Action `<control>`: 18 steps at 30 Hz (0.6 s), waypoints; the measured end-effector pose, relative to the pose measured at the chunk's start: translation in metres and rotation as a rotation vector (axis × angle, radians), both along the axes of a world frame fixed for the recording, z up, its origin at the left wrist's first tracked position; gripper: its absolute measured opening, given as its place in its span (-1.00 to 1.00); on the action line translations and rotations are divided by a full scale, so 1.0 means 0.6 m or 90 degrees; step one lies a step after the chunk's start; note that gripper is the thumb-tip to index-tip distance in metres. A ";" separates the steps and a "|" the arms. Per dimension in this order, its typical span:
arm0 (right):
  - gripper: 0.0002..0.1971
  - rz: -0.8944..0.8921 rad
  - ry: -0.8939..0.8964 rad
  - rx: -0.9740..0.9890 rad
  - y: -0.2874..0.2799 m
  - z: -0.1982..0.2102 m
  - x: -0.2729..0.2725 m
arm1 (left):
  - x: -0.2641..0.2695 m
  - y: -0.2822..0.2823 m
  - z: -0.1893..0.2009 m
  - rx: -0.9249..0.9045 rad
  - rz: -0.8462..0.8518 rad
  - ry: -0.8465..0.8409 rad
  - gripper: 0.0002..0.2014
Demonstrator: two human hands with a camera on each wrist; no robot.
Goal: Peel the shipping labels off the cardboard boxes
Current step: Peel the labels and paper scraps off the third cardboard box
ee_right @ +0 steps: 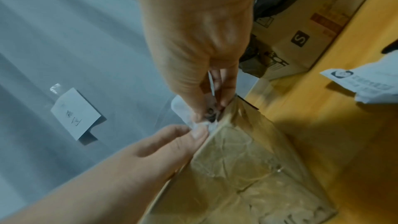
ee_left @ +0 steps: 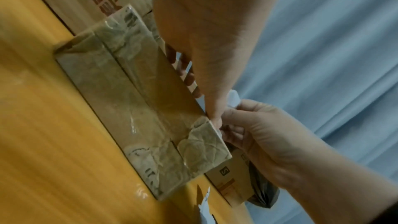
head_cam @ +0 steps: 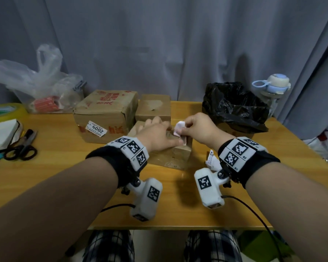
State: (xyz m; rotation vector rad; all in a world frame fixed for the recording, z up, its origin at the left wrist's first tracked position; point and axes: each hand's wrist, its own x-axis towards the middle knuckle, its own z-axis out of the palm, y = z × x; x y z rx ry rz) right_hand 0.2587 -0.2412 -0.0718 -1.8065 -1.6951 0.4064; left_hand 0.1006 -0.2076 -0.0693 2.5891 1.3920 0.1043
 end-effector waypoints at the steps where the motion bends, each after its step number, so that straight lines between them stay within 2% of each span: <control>1: -0.75 -0.014 0.078 0.019 -0.003 -0.002 0.004 | 0.003 0.000 -0.001 -0.007 0.009 -0.007 -0.31; 3: -0.90 -0.047 0.260 0.034 -0.011 -0.006 0.009 | 0.008 0.002 -0.004 -0.018 0.015 -0.003 -0.32; 4: -0.89 -0.062 0.321 0.033 -0.013 -0.008 0.010 | 0.010 0.004 -0.005 -0.022 0.015 0.004 -0.31; 6: -0.85 -0.081 0.390 0.035 -0.012 -0.009 0.008 | 0.012 0.005 -0.005 -0.025 0.013 0.018 -0.30; 8: -0.87 -0.086 0.393 0.046 -0.007 0.004 0.009 | 0.012 0.004 -0.004 -0.021 0.009 0.027 -0.29; 10: -0.85 -0.055 0.305 0.028 -0.001 0.026 0.015 | 0.011 0.002 -0.005 -0.020 0.005 0.027 -0.29; 12: -0.92 -0.015 0.163 -0.039 -0.001 0.048 0.018 | 0.008 0.001 -0.006 -0.020 0.000 0.026 -0.29; 14: -0.72 0.020 0.025 -0.116 -0.007 0.059 0.017 | 0.006 0.002 -0.004 -0.022 -0.010 0.028 -0.30; 16: -0.53 0.082 -0.058 -0.184 -0.019 0.060 0.011 | 0.002 0.003 0.003 -0.036 -0.019 0.031 -0.30; 18: -0.54 0.128 -0.143 -0.211 -0.027 0.056 0.010 | -0.002 0.005 0.010 -0.055 -0.028 0.038 -0.29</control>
